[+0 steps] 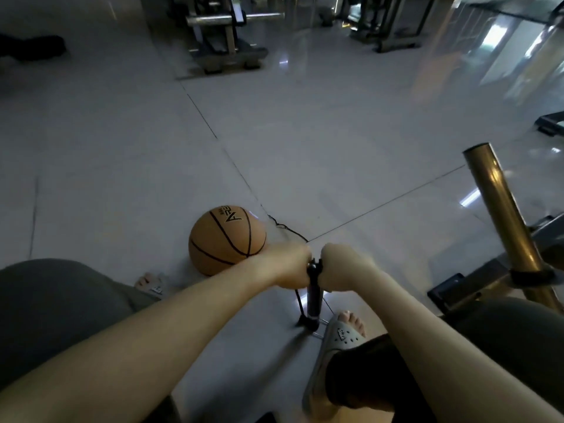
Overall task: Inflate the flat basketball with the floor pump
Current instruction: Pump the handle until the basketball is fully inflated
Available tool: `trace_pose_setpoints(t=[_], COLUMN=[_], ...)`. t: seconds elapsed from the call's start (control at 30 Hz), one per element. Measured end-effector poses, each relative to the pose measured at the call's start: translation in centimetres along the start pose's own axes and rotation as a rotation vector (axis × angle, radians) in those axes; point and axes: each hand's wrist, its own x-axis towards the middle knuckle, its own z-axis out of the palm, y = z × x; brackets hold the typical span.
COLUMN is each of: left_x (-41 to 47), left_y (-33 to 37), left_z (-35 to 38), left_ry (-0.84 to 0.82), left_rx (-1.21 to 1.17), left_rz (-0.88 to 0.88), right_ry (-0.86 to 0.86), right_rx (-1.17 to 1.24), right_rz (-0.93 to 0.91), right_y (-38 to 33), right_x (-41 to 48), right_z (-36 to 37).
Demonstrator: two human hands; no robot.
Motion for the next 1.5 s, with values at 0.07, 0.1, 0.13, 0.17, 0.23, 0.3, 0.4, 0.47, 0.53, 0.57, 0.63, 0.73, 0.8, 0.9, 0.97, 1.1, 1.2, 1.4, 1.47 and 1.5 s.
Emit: trace_pose_setpoints(t=[0.07,0.1,0.13,0.17,0.23,0.3,0.4,0.47,0.53,0.57,0.63,0.73,0.8,0.9,0.97,1.1,1.2,1.4,1.47,1.5], left_x=[-0.9,-1.3,-1.7,-1.9,-1.7,-0.6,1.5,2.6,3.5,3.6,3.7,3.2,2.4,1.2,0.3,-1.3,-0.8,3.1,3.7,3.8], left_y=[0.3,0.5,0.7,0.8,0.8,0.6,-0.1,-1.0,-1.8,-2.0,-2.3,-2.3,-2.1,-1.5,-0.9,0.4,0.9,-0.4,-0.5,-0.3], left_z=[-3.7,-5.1,-6.0,-6.4,-5.7,-3.6,0.6,3.4,5.8,6.4,6.5,5.5,5.1,3.5,0.7,-5.9,-5.7,2.4,4.5,5.2], left_ry=[0.061,0.085,0.098,0.1,0.095,0.109,0.117,0.102,0.083,0.079,0.068,0.051,0.037,0.02,0.046,0.134,0.156,0.147,0.128,0.118], left_rx=[0.022,0.036,0.039,0.043,0.04,-0.014,-0.062,-0.054,-0.034,-0.026,-0.032,-0.029,-0.027,-0.054,-0.057,0.005,0.021,0.003,0.016,0.025], left_rz=[0.004,0.01,0.02,0.025,0.028,0.039,0.062,0.057,0.034,0.024,0.014,-0.008,-0.021,-0.025,-0.013,0.027,0.037,0.056,0.048,0.042], right_ry=[0.065,0.076,0.07,0.045,-0.048,-0.126,-0.169,-0.194,-0.219,-0.217,-0.199,-0.171,-0.15,-0.109,-0.049,0.053,-0.085,-0.274,-0.288,-0.297], right_rx=[0.045,0.058,0.072,0.086,0.105,0.113,0.053,0.021,0.009,0.001,0.01,0.022,-0.005,0.004,0.045,0.144,0.227,0.084,0.036,0.011], right_rz=[0.007,0.009,0.007,0.008,0.022,0.056,0.061,0.052,0.039,0.033,0.03,0.018,-0.002,-0.042,-0.046,-0.075,-0.024,0.072,0.054,0.047], right_y=[0.2,0.3,0.3,0.2,0.2,0.7,1.5,1.5,1.5,1.3,1.3,0.8,0.2,-0.2,0.3,1.3,1.6,2.2,2.7,2.8], right_x=[-1.3,-1.7,-1.9,-1.9,-1.0,0.4,2.8,4.0,5.0,5.3,5.8,5.7,4.8,3.2,1.9,-0.7,-0.6,4.3,5.4,5.7], right_z=[-3.5,-4.7,-5.4,-5.7,-5.1,-3.5,0.0,2.6,4.6,5.2,5.4,5.1,4.9,3.3,0.5,-5.3,-5.9,1.9,4.1,4.8])
